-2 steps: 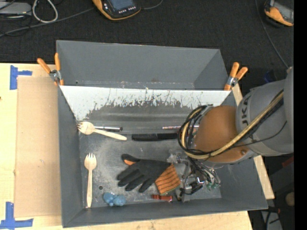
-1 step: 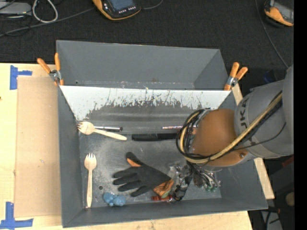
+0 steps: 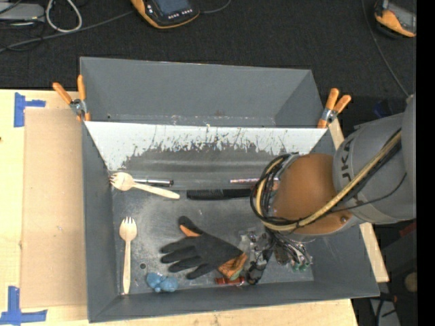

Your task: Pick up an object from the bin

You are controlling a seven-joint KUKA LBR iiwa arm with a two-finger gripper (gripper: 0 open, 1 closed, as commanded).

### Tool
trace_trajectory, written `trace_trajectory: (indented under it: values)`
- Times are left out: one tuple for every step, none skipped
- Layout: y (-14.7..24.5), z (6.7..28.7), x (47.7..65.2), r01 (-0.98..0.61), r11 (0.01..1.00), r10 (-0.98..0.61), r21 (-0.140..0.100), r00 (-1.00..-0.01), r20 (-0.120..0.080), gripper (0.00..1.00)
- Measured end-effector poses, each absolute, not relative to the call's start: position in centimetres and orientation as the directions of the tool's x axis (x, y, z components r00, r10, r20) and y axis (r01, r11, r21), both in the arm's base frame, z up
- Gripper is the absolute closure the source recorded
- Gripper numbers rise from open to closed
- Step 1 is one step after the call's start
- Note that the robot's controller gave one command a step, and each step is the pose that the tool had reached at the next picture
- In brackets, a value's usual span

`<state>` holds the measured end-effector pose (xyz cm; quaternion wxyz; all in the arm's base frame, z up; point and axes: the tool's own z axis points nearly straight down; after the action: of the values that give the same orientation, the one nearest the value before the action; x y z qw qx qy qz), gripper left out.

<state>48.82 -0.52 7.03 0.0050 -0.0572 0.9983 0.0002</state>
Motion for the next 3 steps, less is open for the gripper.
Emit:
trace_trajectory:
  values:
    - [1.29, 6.96, 48.10, -0.104, 0.995, -0.104, 0.000, -0.995, -0.007, 1.00]
    - [1.86, 6.96, 47.87, -0.143, 0.990, -0.143, -0.001, -0.990, -0.009, 1.00]
    - [1.87, 6.96, 47.87, -0.144, 0.990, -0.144, -0.001, -0.990, -0.009, 1.00]
